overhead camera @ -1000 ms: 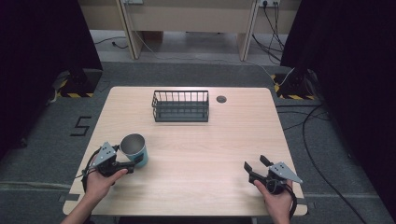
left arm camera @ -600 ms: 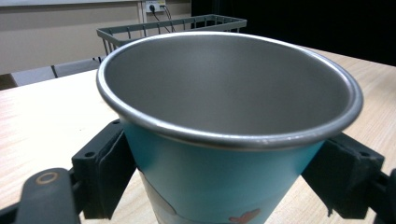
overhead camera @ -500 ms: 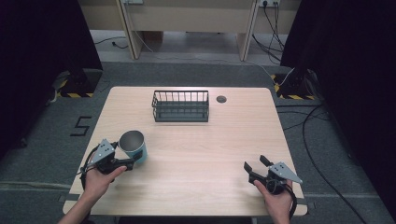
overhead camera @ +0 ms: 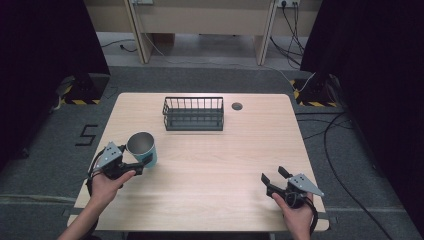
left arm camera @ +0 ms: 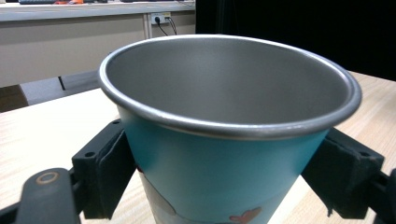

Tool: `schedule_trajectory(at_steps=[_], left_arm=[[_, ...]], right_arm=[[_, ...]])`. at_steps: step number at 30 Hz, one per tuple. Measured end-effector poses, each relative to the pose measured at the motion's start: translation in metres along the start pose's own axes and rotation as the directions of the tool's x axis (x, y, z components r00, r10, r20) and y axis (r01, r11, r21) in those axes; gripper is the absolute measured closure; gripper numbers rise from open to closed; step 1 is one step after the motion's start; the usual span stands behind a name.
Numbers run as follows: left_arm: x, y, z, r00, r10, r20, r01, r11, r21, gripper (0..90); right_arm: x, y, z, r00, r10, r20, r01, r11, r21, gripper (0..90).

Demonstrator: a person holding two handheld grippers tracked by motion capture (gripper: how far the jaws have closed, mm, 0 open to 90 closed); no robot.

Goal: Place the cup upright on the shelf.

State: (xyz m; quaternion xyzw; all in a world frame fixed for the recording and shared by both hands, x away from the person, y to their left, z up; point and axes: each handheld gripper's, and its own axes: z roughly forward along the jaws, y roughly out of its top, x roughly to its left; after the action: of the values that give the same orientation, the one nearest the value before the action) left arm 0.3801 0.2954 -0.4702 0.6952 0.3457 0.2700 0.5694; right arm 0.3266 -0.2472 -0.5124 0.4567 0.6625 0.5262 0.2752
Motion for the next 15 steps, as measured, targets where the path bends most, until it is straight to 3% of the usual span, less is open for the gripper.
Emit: schedule_trajectory(at_steps=[15], left_arm=[[0.003, 0.016, 0.016, 0.9999, 0.015, 0.004, -0.015, 0.9998, -0.012, 15.9]], right_arm=[[0.000, 0.000, 0.000, 1.0000, -0.002, 0.001, 0.002, 1.000, 0.001, 25.9]])
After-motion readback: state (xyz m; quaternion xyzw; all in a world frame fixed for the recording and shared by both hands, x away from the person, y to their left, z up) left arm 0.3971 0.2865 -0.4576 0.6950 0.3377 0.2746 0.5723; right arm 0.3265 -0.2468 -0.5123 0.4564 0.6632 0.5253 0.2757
